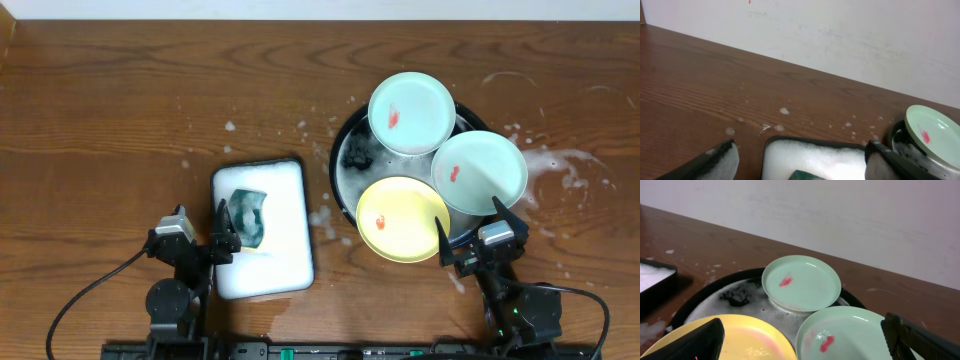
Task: Clean dirty plates on tray and stack at the side
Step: 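Move left gripper to the green sponge and right gripper to the yellow plate rim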
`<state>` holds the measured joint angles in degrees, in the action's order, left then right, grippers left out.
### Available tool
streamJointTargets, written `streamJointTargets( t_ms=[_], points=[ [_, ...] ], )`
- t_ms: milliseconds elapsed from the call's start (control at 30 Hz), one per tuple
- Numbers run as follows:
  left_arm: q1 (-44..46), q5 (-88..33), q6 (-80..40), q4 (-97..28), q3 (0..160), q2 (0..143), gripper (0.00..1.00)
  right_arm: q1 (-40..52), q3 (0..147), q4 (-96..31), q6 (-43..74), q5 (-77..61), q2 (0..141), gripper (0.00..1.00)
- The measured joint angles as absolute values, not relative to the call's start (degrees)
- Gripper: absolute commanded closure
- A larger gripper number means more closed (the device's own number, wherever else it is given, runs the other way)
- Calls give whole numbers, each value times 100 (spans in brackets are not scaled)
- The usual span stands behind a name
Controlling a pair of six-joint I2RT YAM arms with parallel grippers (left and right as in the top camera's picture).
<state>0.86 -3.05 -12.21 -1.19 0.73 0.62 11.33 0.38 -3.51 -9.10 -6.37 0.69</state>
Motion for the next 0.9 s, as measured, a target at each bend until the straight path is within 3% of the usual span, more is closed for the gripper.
streamJointTargets(
  t_ms=[567,733,900],
  points=[
    [86,-303,-1221,-14,270,163,18,1133,600,-285,473,-770,209,1],
    [86,-301,-1221,-604,1507,976,18,1133,2038,-808,563,-856,1345,1],
    [86,-423,-1221,-2180,3592,2657,18,1133,3896,-2062,565,-1041,3288,1]
  ],
)
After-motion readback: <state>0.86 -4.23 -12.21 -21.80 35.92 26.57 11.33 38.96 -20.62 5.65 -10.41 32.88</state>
